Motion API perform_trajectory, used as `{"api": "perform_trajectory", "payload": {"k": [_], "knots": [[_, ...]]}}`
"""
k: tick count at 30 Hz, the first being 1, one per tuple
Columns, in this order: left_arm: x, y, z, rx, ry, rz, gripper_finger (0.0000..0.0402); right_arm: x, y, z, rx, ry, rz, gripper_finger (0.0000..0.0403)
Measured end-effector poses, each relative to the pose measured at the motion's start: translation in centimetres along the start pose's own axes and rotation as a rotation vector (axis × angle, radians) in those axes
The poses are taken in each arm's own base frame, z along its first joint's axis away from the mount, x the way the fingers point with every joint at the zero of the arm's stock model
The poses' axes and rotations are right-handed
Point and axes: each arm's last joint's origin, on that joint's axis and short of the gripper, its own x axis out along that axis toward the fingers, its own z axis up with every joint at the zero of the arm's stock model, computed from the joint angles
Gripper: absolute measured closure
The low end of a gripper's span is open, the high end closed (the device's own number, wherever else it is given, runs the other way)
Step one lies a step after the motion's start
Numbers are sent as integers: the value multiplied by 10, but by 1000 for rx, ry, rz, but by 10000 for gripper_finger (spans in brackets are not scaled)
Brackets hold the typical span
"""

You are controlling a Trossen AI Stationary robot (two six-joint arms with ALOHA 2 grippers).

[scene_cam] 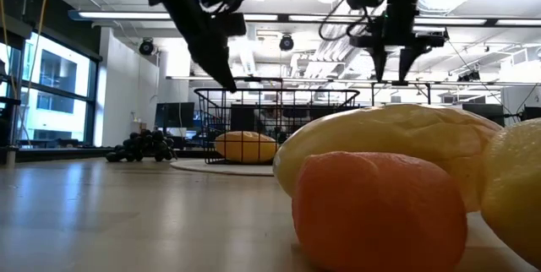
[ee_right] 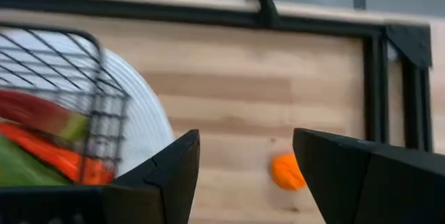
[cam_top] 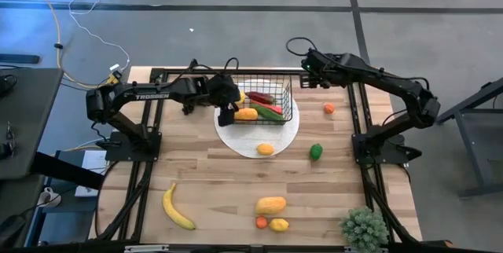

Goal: Build produce basket
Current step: Put the top orange into the black wire basket

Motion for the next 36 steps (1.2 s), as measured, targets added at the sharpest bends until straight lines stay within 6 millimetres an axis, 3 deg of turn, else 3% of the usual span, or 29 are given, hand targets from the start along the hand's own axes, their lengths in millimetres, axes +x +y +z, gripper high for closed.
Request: {"api": "perform_trajectory", "payload": {"k": [10, 16, 24, 36], "knots": [[-37, 23, 23, 54, 71, 139, 119, 16, -13, 1, 26, 163, -103, 190], [-53, 38, 29, 22, 84, 150, 119, 44, -24, -16, 10, 274, -146, 190], [-57, 47, 29, -2, 80, 141, 119, 83, -32, -36, 56, 305, -123, 190], [-57, 47, 29, -3, 77, 142, 119, 120, -49, -59, 116, 302, -128, 190]]}}
